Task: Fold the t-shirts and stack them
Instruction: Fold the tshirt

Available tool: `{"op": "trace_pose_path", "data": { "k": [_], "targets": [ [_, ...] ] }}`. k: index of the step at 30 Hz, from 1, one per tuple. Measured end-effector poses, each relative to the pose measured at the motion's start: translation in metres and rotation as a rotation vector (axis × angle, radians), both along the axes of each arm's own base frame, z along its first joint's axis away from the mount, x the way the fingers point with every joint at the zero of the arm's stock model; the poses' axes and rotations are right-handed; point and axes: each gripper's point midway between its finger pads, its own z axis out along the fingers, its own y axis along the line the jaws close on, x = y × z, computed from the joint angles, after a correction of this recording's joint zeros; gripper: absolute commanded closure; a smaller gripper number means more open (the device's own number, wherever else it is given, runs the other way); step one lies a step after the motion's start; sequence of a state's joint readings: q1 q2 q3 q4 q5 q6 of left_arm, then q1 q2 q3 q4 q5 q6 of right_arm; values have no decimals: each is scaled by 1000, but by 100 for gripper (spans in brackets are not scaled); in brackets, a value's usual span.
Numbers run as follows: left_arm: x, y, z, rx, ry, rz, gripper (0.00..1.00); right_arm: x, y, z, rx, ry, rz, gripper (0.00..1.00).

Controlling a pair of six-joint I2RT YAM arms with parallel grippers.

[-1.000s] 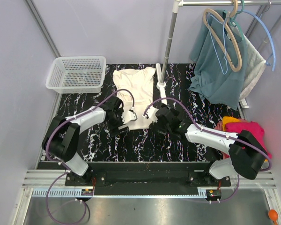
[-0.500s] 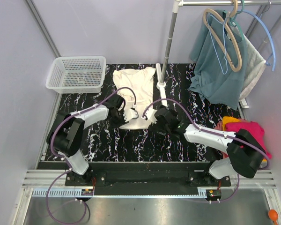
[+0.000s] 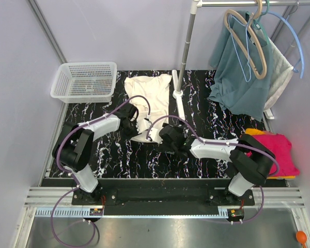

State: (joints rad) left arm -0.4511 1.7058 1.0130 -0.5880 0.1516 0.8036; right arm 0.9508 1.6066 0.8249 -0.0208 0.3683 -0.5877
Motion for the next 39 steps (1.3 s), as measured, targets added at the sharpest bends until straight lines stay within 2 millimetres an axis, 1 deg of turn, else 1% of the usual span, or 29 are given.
{"op": "trace_pose_path", "data": {
  "k": [4, 7, 9, 10, 11, 14, 15, 17, 19, 22, 26, 29, 35, 39],
  "targets": [
    [0, 0, 0, 3, 6, 0, 100, 0, 12, 1, 13, -11, 26, 11],
    [0, 0, 0, 4, 9, 0, 100, 3, 19, 0, 22, -20, 38, 15],
    [0, 0, 0, 5, 11, 0, 100, 4, 20, -4, 17, -18, 42, 25],
    [0, 0, 0, 5, 11, 0, 100, 4, 20, -6, 11, -17, 45, 27],
    [0, 0, 0, 5, 11, 0, 100, 4, 20, -8, 5, -14, 48, 35],
    [0, 0, 0, 6, 12, 0, 100, 4, 21, -14, -9, -11, 55, 46],
    [0, 0, 0, 6, 12, 0, 100, 5, 21, -16, -11, -11, 56, 56],
    [0, 0, 0, 7, 12, 0, 100, 5, 21, -20, -21, -7, 60, 66],
    [0, 0, 0, 7, 11, 0, 100, 4, 21, -24, -27, 3, 65, 100],
    [0, 0, 0, 7, 11, 1, 100, 3, 21, -28, -34, 13, 69, 100],
    [-2, 1, 1, 5, 7, 1, 100, 1, 23, -29, -29, 17, 71, 100],
    [-9, 4, 1, 5, 9, 6, 100, -5, 25, -29, -33, 26, 83, 100],
    [-33, 12, 1, 37, 14, -3, 100, -31, 36, -19, -30, 53, 139, 100],
    [-52, 17, 3, 66, 23, -21, 100, -57, 47, -11, -21, 81, 197, 100]
  ]
}}
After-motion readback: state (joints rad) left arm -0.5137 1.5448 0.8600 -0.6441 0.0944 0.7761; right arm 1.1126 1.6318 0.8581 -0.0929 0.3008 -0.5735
